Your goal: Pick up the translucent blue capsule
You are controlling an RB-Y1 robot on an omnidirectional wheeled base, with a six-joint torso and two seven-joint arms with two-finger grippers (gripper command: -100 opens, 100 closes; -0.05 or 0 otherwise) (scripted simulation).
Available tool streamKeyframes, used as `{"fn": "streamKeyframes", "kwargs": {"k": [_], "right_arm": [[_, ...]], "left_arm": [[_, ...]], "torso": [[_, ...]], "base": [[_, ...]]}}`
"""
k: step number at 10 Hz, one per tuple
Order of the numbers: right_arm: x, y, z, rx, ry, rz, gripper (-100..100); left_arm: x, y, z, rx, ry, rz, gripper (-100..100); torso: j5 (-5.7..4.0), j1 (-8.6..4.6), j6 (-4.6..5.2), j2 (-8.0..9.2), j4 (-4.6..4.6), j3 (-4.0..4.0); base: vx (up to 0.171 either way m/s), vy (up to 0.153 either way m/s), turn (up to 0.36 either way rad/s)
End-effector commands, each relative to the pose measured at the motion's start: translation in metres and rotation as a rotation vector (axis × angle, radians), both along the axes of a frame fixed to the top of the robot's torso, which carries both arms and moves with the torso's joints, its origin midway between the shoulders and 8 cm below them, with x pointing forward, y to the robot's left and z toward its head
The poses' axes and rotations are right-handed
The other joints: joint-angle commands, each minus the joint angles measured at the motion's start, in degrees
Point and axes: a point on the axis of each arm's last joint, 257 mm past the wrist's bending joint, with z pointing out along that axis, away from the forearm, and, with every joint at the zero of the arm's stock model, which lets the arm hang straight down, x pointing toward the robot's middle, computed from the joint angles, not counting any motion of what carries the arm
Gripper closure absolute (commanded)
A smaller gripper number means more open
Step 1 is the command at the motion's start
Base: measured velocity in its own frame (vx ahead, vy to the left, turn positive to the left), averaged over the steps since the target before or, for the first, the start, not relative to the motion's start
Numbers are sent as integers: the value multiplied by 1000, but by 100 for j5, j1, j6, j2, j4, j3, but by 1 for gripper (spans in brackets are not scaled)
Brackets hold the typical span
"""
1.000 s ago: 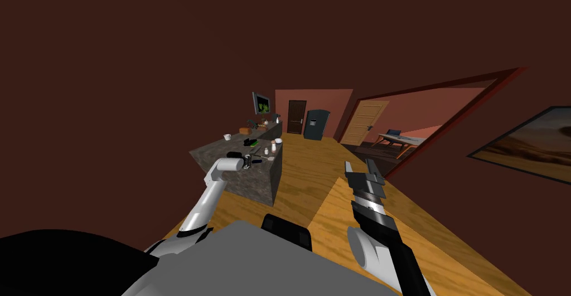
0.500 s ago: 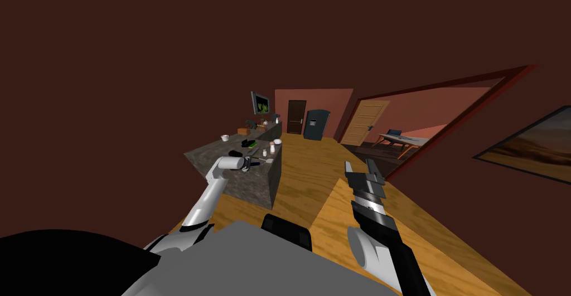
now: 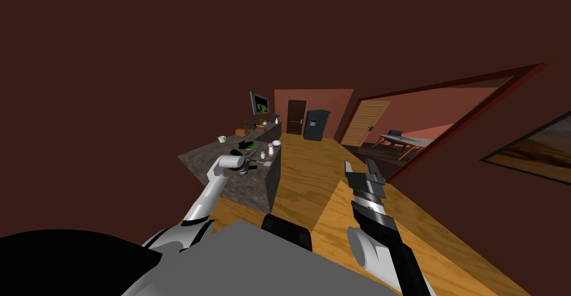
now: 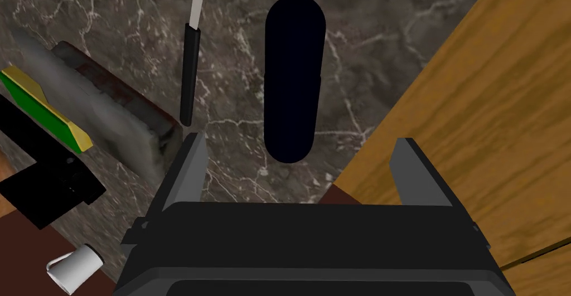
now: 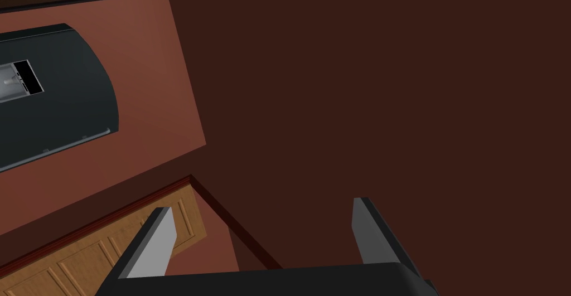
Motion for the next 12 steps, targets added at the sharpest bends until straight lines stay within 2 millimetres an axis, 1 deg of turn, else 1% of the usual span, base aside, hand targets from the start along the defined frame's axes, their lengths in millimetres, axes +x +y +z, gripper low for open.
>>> {"fn": "streamKeyframes", "kwargs": {"k": [1, 3, 4, 5, 6, 7, 9, 10, 11, 12], "right_arm": [[0, 0, 0, 0, 0, 0, 0], [0, 0, 0, 0, 0, 0, 0], [0, 0, 0, 0, 0, 0, 0], [0, 0, 0, 0, 0, 0, 0], [0, 0, 0, 0, 0, 0, 0], [0, 0, 0, 0, 0, 0, 0], [0, 0, 0, 0, 0, 0, 0], [0, 0, 0, 0, 0, 0, 0], [0, 0, 0, 0, 0, 0, 0], [0, 0, 0, 0, 0, 0, 0]], "left_arm": [[-8, 1, -7, -5, 56, -4, -100], [-16, 1, -13, -9, 100, -8, -100], [-13, 1, -10, -8, 85, -6, -100], [-13, 1, -11, -8, 89, -7, 0], [-11, 2, -20, -9, 88, -6, -100], [-10, 2, -22, -9, 89, -5, -100], [-8, 2, -33, -8, 89, -4, -100], [-9, 2, -31, -9, 91, -4, -100], [-9, 2, -31, -8, 89, -5, 100], [-9, 2, -31, -8, 89, -5, 100]], "torso": [[0, 0, 0, 0, 0, 0], [0, 1, 0, 0, 0, 0], [0, -1, -1, 9, 1, 4], [-1, -3, -1, 30, 6, 16], [0, -2, -1, 37, 8, 21], [0, -1, 0, 40, 8, 22], [1, 1, 0, 41, 8, 23], [1, 0, -1, 41, 8, 23], [0, 0, -1, 41, 9, 23], [0, -1, -1, 41, 9, 23]], "base": [[105, 0, -2], [88, 1, -1], [1, -10, 26], [0, 0, 0], [0, 0, 0], [0, 0, 0], [0, 0, 0], [0, 0, 0], [0, 0, 0], [0, 0, 0]]}}
